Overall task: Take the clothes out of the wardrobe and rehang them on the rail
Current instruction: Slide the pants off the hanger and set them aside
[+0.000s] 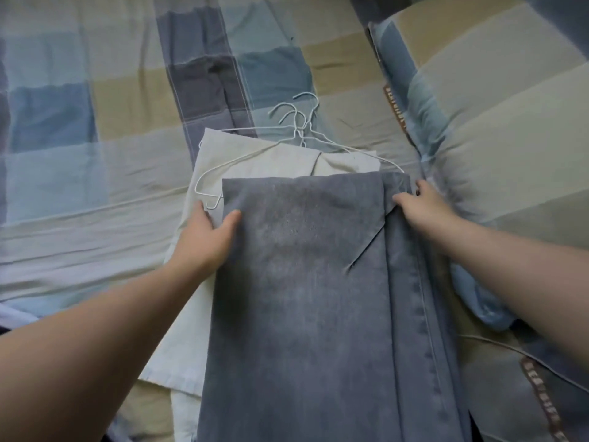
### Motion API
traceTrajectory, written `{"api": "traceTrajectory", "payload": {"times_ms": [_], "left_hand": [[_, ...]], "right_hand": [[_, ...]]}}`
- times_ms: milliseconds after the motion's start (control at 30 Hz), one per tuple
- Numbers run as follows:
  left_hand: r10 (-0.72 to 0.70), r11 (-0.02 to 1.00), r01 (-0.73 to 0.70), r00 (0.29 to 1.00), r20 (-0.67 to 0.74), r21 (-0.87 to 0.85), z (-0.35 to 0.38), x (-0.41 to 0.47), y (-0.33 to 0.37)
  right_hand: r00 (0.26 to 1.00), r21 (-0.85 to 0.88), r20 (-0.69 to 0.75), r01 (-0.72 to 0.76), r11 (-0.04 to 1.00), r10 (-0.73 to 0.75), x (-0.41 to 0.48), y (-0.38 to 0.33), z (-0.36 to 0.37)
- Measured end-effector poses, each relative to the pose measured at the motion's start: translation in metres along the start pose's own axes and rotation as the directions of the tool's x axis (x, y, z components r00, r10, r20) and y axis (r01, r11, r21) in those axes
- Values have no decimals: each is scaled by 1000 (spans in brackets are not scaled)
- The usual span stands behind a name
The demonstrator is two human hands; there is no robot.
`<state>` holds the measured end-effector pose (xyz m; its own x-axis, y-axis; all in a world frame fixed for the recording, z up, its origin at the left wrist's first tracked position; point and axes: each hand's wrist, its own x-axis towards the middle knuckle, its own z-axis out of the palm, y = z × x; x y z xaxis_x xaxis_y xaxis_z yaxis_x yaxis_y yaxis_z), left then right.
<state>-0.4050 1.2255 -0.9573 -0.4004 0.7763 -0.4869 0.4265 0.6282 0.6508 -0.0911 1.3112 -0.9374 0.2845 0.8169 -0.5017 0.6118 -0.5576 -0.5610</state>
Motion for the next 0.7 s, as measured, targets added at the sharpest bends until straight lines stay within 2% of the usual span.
{"api": "traceTrajectory", "payload": {"times_ms": [233, 400, 700], "left_hand": [[-33, 997, 24, 990, -134, -72, 2, 48, 24], [-82, 990, 75, 995, -50, -123, -1, 52, 38], [-177, 929, 163, 984, -12, -331, -40, 19, 66]], "right_hand": [[995, 203, -7, -95, 975, 99, 45, -9, 12], [979, 401, 52, -202, 894, 198, 45, -11, -1], [989, 634, 50, -138, 761, 138, 3, -39, -52]]}}
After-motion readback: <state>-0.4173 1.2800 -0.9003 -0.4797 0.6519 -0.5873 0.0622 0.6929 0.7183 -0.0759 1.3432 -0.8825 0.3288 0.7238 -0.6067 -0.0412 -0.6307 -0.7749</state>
